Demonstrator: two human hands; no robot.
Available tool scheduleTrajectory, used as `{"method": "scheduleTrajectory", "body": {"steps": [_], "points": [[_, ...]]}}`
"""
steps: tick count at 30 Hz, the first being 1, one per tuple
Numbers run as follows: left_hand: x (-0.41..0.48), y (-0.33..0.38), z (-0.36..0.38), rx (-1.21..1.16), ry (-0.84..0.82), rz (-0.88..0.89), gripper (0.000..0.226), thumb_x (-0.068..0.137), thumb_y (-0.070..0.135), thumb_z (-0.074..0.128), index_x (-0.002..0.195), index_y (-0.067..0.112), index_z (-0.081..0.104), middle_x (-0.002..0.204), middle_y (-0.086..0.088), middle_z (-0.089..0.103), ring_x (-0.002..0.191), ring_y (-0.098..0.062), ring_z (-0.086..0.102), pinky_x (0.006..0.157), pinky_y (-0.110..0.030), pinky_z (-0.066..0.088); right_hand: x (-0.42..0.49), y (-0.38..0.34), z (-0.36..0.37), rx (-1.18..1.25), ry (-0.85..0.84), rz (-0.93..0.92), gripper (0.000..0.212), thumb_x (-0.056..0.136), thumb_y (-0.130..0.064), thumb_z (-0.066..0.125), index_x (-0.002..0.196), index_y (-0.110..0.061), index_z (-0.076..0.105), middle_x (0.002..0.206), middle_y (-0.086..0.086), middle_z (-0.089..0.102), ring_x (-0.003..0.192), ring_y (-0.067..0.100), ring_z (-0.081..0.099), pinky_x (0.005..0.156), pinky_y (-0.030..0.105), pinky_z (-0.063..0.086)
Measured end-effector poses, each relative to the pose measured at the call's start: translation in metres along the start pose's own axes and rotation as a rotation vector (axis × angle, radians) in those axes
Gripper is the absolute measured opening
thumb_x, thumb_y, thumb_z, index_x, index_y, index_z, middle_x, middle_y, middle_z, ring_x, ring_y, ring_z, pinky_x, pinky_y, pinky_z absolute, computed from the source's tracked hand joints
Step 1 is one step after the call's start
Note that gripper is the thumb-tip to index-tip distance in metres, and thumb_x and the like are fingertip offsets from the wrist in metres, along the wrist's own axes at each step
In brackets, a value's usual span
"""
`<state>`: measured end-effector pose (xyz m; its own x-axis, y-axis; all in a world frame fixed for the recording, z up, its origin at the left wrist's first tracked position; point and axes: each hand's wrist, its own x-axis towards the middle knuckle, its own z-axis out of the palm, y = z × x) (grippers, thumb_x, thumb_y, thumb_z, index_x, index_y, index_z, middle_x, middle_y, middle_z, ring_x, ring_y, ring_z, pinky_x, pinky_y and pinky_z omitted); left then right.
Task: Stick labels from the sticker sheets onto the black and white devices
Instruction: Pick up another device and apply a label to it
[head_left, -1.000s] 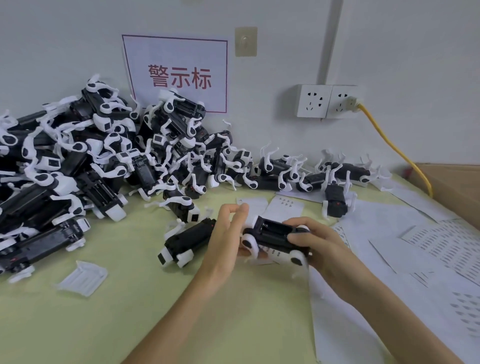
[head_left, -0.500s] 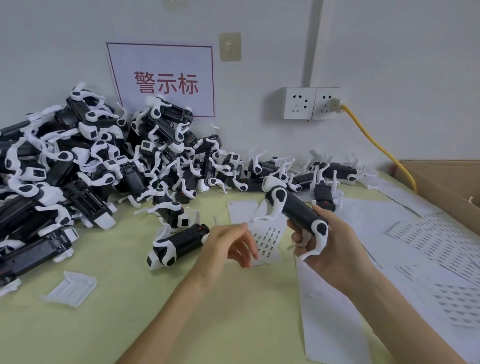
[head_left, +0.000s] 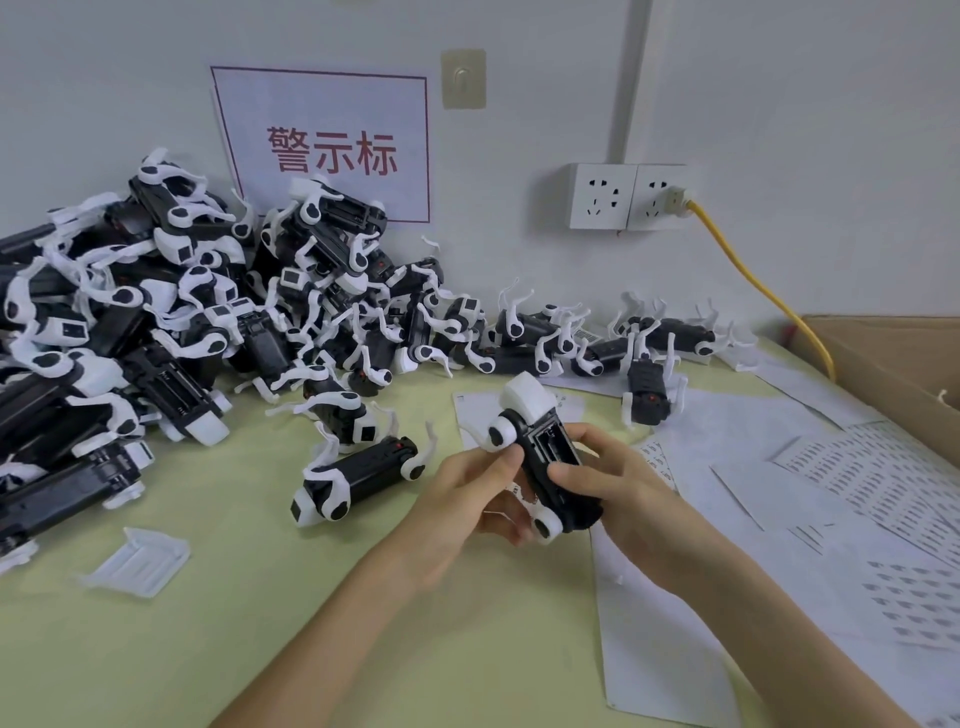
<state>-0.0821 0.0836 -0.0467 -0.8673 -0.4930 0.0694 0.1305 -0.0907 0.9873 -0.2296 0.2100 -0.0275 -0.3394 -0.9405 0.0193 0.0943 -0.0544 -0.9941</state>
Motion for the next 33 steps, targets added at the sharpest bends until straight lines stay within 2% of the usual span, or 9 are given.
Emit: {"method": "scheduleTrajectory", "body": {"steps": [3, 7, 11, 14, 17, 20, 25, 28, 33], "points": [[0.0, -0.002, 0.001, 0.04, 0.03, 0.007, 0.061, 0.09, 0.051, 0.063, 0.099, -0.01, 0.063, 0.073, -0.003, 0.066, 0.059, -0.024, 0.064, 0.058, -0.034, 0.055, 0.0, 0.001, 0.004, -0.134, 0.064, -0.049, 0.043, 0.077, -0.033, 0.078, 0.116, -0.019, 0.066, 0.107, 0.011, 0.076, 0.097, 0.026, 0.073, 0.081, 0.029, 0.053], [0.0, -0.002, 0.002, 0.186, -0.013, 0.024, 0.018, 0.089, 0.04, 0.069, 0.095, 0.026, 0.078, 0.076, 0.005, 0.069, 0.069, -0.014, 0.064, 0.061, -0.027, 0.053, -0.001, 0.001, 0.007, -0.155, 0.119, -0.068, 0.037, 0.083, -0.045, 0.078, 0.1, -0.016, 0.063, 0.096, 0.005, 0.077, 0.084, 0.019, 0.073, 0.072, 0.021, 0.052], [-0.001, -0.002, 0.003, 0.206, -0.056, -0.003, 0.021, 0.08, 0.045, 0.076, 0.096, 0.034, 0.079, 0.082, 0.001, 0.073, 0.075, -0.013, 0.067, 0.067, -0.024, 0.053, -0.001, 0.0, 0.006, -0.147, 0.143, -0.05, 0.038, 0.084, -0.052, 0.065, 0.08, -0.016, 0.055, 0.072, -0.007, 0.065, 0.066, 0.009, 0.057, 0.067, 0.024, 0.041], [-0.003, 0.0, 0.003, 0.137, -0.084, -0.035, 0.012, 0.088, 0.034, 0.073, 0.097, 0.032, 0.081, 0.091, -0.004, 0.077, 0.079, -0.017, 0.073, 0.069, -0.025, 0.057, 0.0, 0.0, 0.004, -0.121, 0.131, -0.054, 0.043, 0.088, -0.047, 0.064, 0.084, -0.006, 0.051, 0.075, 0.004, 0.06, 0.071, 0.018, 0.054, 0.069, 0.029, 0.039], [-0.004, 0.003, 0.001, 0.065, -0.081, -0.075, 0.02, 0.092, 0.032, 0.07, 0.105, 0.02, 0.079, 0.099, -0.022, 0.075, 0.083, -0.028, 0.074, 0.073, -0.033, 0.06, 0.002, 0.002, 0.0, -0.098, 0.122, -0.051, 0.034, 0.101, -0.031, 0.055, 0.093, 0.001, 0.053, 0.08, 0.009, 0.059, 0.075, 0.023, 0.053, 0.068, 0.032, 0.038], [-0.004, 0.006, 0.0, -0.001, -0.063, -0.089, 0.037, 0.095, 0.035, 0.064, 0.116, 0.006, 0.071, 0.092, -0.019, 0.074, 0.078, -0.03, 0.071, 0.073, -0.035, 0.059, 0.001, 0.002, 0.0, -0.078, 0.101, -0.045, 0.022, 0.107, -0.017, 0.047, 0.111, -0.002, 0.062, 0.096, 0.013, 0.068, 0.081, 0.025, 0.06, 0.069, 0.028, 0.049], [-0.005, 0.011, 0.0, -0.061, -0.044, -0.087, 0.046, 0.094, 0.04, 0.055, 0.12, 0.004, 0.067, 0.076, -0.014, 0.067, 0.069, -0.028, 0.061, 0.059, -0.029, 0.053, -0.001, -0.001, 0.001, -0.115, 0.01, -0.075, 0.032, 0.105, -0.012, 0.048, 0.134, -0.012, 0.062, 0.128, 0.008, 0.069, 0.118, 0.027, 0.064, 0.099, 0.041, 0.049], [-0.005, 0.013, -0.005, -0.057, -0.038, -0.105, 0.05, 0.094, 0.042, 0.056, 0.124, 0.004, 0.067, 0.075, -0.015, 0.062, 0.068, -0.026, 0.056, 0.056, -0.026, 0.048, -0.002, -0.002, 0.003, -0.259, 0.034, -0.118, 0.034, 0.099, -0.021, 0.061, 0.134, -0.021, 0.063, 0.126, -0.002, 0.07, 0.118, 0.022, 0.062, 0.103, 0.04, 0.049], [-0.004, 0.013, -0.008, -0.119, -0.05, -0.083, 0.036, 0.084, 0.044, 0.077, 0.103, 0.013, 0.076, 0.071, -0.015, 0.067, 0.07, -0.025, 0.057, 0.057, -0.024, 0.044, 0.005, 0.004, 0.002, -0.376, 0.271, -0.18, 0.023, 0.1, -0.024, 0.062, 0.121, -0.033, 0.065, 0.12, -0.011, 0.069, 0.113, 0.009, 0.063, 0.098, 0.031, 0.049]]}}
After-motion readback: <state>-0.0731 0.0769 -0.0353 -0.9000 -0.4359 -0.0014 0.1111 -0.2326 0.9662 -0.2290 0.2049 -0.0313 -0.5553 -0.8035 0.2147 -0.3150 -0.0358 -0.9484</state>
